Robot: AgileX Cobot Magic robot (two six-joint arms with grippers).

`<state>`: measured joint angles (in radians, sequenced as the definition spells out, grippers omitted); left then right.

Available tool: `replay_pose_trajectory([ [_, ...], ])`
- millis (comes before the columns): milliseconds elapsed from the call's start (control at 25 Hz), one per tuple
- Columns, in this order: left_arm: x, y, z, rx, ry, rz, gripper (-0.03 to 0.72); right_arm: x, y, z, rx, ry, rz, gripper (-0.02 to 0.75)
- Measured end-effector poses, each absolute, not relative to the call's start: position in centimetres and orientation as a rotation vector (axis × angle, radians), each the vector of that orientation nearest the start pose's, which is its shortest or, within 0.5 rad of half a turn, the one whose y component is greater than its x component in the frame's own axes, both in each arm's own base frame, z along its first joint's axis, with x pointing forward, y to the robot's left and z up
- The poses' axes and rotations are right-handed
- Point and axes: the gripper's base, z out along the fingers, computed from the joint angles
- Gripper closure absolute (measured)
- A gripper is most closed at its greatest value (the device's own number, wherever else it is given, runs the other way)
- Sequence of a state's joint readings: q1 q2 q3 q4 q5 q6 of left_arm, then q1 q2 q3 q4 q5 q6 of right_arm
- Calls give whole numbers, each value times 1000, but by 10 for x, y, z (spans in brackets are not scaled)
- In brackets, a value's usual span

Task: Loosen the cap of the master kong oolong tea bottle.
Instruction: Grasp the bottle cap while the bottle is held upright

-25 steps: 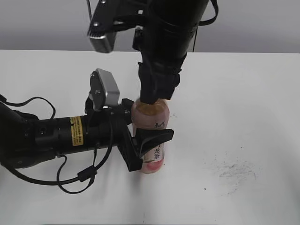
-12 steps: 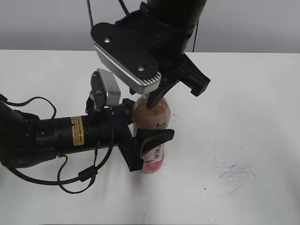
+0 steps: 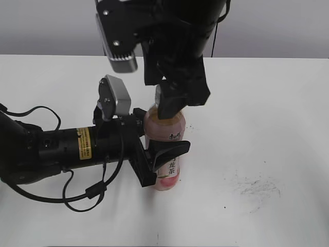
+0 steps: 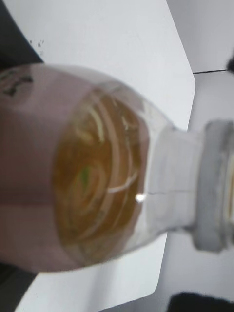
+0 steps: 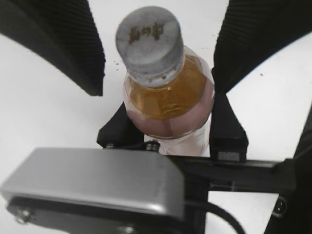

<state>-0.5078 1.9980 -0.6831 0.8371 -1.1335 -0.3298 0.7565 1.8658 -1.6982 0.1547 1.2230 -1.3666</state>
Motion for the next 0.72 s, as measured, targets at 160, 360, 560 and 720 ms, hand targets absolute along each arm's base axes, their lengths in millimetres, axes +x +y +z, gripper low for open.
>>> replay_pose_trajectory([
  [160,252,-210,117,1050,1548,-951,264,281,283,310,-2178,1769,149,186],
  [360,252,-210,117,1049,1549,-952,264,278,286,313,-1917,2047,272,183],
  [560,252,-210,117,1049,1549,-952,264,282,283,312,-1574,2355,273,187],
  [720,252,-210,117,1049,1549,-952,264,284,280,312,-1365,2494,260,237],
])
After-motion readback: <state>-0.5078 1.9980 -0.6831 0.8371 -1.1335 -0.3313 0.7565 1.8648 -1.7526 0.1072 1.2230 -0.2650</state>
